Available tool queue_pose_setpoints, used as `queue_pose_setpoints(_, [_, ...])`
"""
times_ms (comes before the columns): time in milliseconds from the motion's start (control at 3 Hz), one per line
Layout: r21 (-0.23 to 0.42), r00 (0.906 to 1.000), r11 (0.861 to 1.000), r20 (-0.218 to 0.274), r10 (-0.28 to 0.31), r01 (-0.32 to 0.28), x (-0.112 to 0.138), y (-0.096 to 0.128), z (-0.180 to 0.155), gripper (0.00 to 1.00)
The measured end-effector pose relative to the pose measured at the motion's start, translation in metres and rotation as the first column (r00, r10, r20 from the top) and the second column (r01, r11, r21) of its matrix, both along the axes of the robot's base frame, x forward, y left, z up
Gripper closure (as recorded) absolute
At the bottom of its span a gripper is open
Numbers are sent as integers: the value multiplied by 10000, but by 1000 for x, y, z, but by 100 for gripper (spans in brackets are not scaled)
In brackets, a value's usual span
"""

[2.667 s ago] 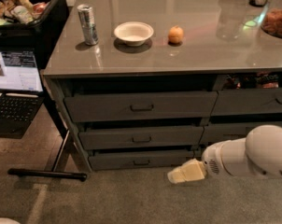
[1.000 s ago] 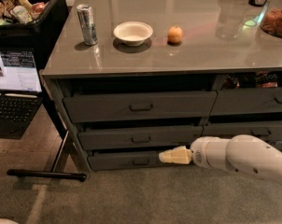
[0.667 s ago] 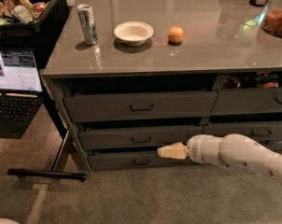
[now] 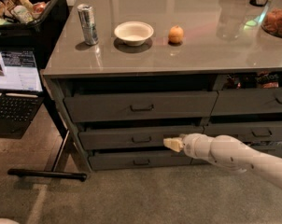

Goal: Open middle drawer

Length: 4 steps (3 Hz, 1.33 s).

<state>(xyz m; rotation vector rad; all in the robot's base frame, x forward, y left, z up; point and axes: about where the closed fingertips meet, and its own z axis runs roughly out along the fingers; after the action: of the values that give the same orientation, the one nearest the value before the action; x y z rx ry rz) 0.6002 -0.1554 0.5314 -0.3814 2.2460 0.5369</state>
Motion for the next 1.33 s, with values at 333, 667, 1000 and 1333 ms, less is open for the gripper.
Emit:
queue_pose_setpoints(333, [853, 9968, 9963, 782, -142, 75, 19, 3, -17, 66])
queue_pose_setpoints(667, [1509, 9879, 9880, 1455, -541, 318, 33, 7, -25, 89])
queue_pose_setpoints(1000, [1636, 9894, 9862, 1371, -469, 241, 31, 15, -28, 100])
queue_pose_setpoints(1333, [1636, 9894, 9862, 1371, -469, 241, 31, 15, -28, 100])
